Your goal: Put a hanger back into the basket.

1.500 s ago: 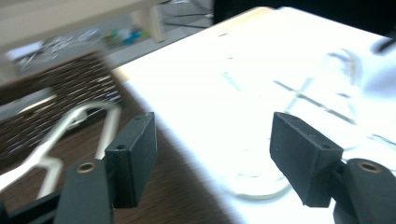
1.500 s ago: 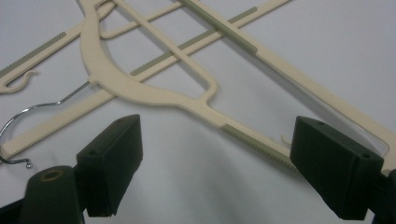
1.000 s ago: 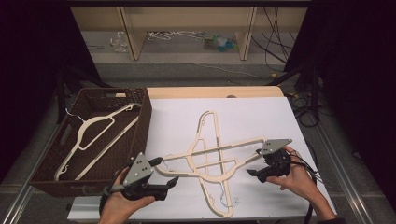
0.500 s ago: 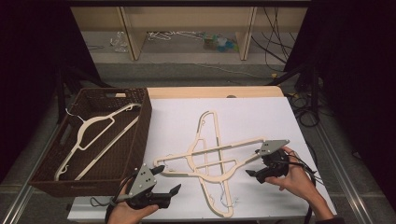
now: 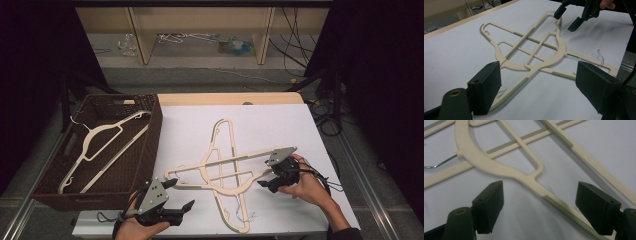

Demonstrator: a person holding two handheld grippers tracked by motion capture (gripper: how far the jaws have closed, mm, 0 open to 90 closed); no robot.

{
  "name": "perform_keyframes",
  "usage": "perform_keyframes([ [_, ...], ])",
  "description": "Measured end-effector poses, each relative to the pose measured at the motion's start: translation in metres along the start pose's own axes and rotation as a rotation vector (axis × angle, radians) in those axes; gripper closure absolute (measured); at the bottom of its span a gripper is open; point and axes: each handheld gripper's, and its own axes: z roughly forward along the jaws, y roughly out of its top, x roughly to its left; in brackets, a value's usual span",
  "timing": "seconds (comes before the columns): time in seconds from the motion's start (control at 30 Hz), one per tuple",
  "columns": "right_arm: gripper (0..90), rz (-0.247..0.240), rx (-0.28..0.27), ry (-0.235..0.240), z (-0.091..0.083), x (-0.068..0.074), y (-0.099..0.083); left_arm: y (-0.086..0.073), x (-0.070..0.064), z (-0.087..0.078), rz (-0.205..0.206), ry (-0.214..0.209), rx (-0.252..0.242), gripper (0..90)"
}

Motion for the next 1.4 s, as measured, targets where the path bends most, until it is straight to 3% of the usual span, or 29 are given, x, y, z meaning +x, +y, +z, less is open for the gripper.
perform_keyframes([
  [0.2,27.9,-0.067,0.018,0.037,0.008,0.000,0.001,-0.002,-0.001,0.002,-0.010,-0.010,0.011,20.9],
  [0.33,27.6,-0.086,0.051,0.033,0.017,-0.004,0.004,-0.002,-0.001,0.003,0.011,-0.017,0.016,21.1],
  [0.47,33.1,-0.076,0.078,0.062,0.023,-0.010,0.007,-0.003,-0.001,0.004,0.011,-0.026,0.023,21.1],
  [0.67,43.9,-0.041,0.112,0.126,0.017,-0.014,0.002,-0.003,-0.001,0.003,0.014,-0.031,0.024,21.1],
  [0.73,52.0,-0.074,0.135,0.158,0.012,-0.011,0.000,-0.003,-0.002,0.004,-0.004,-0.032,0.021,21.2],
  [0.8,52.4,-0.075,0.156,0.172,0.010,-0.010,0.000,-0.003,-0.002,0.003,0.004,-0.026,0.024,21.3],
  [0.97,60.6,-0.142,0.209,0.210,0.004,-0.002,0.000,-0.003,-0.002,0.004,0.010,-0.028,0.032,21.3],
  [1.03,69.0,-0.213,0.253,0.223,0.002,0.001,0.003,-0.003,-0.002,0.004,0.009,-0.030,0.035,21.4],
  [1.2,73.1,-0.268,0.272,0.244,0.002,0.006,0.006,-0.003,-0.002,0.004,0.024,-0.031,0.036,21.5],
  [1.3,73.1,-0.284,0.274,0.248,0.002,0.006,0.006,-0.004,-0.003,0.005,0.002,-0.039,0.035,21.5],
  [1.37,76.0,-0.300,0.281,0.247,0.002,0.006,0.006,-0.004,-0.002,0.005,0.027,-0.039,0.036,21.5],
  [1.4,78.3,-0.331,0.279,0.257,0.002,0.008,0.007,-0.004,-0.004,0.005,0.002,-0.039,0.036,21.5],
])
